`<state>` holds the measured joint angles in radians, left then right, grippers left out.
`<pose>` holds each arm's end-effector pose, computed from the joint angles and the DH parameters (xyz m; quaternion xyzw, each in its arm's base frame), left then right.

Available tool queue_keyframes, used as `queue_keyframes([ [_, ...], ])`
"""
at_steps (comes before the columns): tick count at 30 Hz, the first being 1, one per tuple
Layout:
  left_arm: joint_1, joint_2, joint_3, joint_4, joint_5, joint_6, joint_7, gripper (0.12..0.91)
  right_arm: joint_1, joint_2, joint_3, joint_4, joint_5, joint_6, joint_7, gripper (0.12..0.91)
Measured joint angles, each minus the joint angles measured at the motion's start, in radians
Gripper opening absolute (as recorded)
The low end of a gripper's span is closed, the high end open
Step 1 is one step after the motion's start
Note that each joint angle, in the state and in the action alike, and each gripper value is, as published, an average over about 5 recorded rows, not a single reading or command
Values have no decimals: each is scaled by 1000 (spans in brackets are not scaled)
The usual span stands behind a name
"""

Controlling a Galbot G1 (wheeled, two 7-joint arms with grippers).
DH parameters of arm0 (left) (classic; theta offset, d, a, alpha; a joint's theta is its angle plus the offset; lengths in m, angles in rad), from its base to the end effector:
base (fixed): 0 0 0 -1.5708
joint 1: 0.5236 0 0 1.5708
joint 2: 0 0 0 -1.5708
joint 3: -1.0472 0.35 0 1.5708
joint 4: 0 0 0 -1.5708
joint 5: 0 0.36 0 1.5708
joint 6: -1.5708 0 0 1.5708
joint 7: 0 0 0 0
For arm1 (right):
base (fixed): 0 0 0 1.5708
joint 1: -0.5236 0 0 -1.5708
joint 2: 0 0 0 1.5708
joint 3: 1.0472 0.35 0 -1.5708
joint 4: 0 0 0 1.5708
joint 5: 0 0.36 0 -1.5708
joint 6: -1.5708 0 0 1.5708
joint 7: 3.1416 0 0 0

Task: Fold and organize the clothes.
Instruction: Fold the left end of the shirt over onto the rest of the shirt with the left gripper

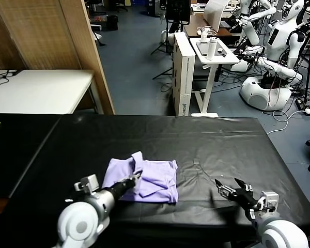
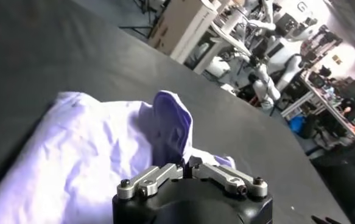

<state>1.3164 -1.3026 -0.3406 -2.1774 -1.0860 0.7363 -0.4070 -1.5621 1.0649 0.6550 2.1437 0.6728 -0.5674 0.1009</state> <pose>0.2394 -0.0135 -0.2257 -0.1639 -0.8915 0.2738 0.3217 0.2038 -0.1097 -0.2489 0.0575 -0.9618 -0.0453 0.2639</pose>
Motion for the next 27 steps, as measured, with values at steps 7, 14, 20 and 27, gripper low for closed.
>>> queue_keyframes([
  [7,-16,-56,57,6,30,0,-4,182,7,8,-14,-9,-12,0,-1,907],
  [14,-34,-106,99,28,61,0,-5,182,9,10,-15,-10,-14,0,-1,907],
  [20,-35,-137,122,45,79,0,-4,182,9,11,-14,-10,-15,0,-1,907],
  [27,-40,-157,124,66,98,0,1,182,18,19,-27,-11,-25,-1,0,907],
])
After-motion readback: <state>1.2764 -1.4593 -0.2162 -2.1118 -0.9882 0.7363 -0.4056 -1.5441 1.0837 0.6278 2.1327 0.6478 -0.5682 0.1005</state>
